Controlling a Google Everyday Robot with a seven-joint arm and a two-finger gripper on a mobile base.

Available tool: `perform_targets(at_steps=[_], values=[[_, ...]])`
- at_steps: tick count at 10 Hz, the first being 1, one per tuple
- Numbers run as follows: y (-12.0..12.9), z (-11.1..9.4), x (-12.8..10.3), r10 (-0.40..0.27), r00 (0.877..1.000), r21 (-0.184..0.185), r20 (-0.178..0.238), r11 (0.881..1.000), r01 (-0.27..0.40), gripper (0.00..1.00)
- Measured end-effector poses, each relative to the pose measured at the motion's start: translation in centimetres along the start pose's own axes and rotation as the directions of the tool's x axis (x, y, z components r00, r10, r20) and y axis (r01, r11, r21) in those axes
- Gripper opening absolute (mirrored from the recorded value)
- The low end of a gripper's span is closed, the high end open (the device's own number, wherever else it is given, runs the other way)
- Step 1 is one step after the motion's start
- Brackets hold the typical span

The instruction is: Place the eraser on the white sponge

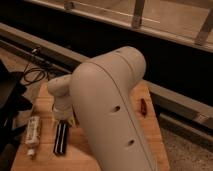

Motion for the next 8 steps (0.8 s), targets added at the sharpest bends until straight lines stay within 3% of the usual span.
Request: perform_targets(at_steps=[3,6,8], values=[[-0.2,1.1,0.0,0.006,1.0,-0.008,-0.028,1.0,-0.006,0.8],[-0.8,2.7,0.1,0.004,0.998,-0.084,-0.065,0.996,-0.01,0.8],[-0.5,4.4,0.5,-0.017,0.991,-0.116,-0.134,0.993,0.002,0.8]])
